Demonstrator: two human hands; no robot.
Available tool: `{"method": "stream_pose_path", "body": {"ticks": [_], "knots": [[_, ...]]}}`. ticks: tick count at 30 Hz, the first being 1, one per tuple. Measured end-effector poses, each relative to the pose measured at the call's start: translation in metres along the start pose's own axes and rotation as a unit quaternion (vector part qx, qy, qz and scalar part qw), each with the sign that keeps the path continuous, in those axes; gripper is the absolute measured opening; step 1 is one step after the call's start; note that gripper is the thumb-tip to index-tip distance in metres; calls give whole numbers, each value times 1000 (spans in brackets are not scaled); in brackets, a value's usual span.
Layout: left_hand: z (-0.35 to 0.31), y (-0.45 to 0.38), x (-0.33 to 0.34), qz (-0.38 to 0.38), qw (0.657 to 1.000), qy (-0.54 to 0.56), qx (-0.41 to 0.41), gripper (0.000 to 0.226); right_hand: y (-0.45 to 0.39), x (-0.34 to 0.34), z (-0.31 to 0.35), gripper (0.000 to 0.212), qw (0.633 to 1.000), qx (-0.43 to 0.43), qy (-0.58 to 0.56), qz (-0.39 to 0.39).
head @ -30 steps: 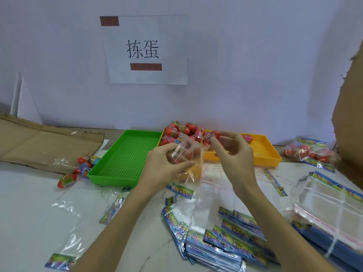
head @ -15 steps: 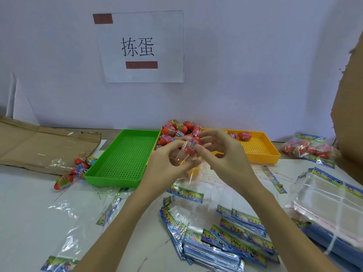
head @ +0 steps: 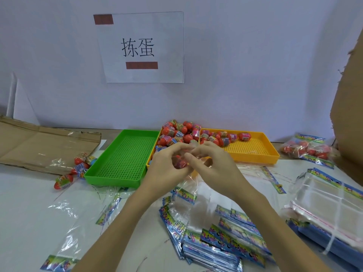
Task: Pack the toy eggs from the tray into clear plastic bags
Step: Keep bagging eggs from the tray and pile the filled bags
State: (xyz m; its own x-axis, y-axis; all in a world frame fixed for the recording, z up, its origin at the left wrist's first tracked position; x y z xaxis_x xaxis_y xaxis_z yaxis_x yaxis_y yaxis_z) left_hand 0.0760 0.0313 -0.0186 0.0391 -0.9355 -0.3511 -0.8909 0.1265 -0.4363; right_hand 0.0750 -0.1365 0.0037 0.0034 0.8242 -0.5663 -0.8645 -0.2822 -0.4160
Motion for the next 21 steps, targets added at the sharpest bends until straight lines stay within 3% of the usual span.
{"method": "stream_pose_path", "body": {"ticks": [3,6,10,12,15,17,21], "knots": [[0,0,2,2,1000,0,-21,38,2,6,0,21,999,14,-2,33],[-1,-4,-7,-30,999,16,-34,30,1,4,3,18,998,-10,-62,-19],[3,-10,-34,-159,983,17,-86,30,1,4,-2,22,992,-13,-84,-93],[9,-10,-46,-232,967,0,-108,34,2,10,-6,22,997,-15,-41,-56],[13,-10,-54,-290,945,59,-138,33,6,30,-9,29,997,-26,54,56],[13,-11,-55,-292,938,107,-157,32,6,45,-11,37,984,-26,142,102],[10,-12,-52,-271,933,172,-162,19,3,60,-14,45,961,-36,248,118]]}}
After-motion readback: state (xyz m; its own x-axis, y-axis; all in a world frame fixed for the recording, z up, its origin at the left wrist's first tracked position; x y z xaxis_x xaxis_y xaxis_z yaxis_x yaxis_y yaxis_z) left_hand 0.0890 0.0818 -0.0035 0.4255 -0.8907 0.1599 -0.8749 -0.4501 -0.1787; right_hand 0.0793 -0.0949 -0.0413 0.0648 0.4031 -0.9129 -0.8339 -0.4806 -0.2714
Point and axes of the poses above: each hand's wrist, its own y-axis away from the middle knuckle, its own x-axis out of the palm, z = x × y, the point moved 1 cm from there along -y, towards the middle knuckle, and after that the axes turned 2 degrees about y, right-handed, at the moved point
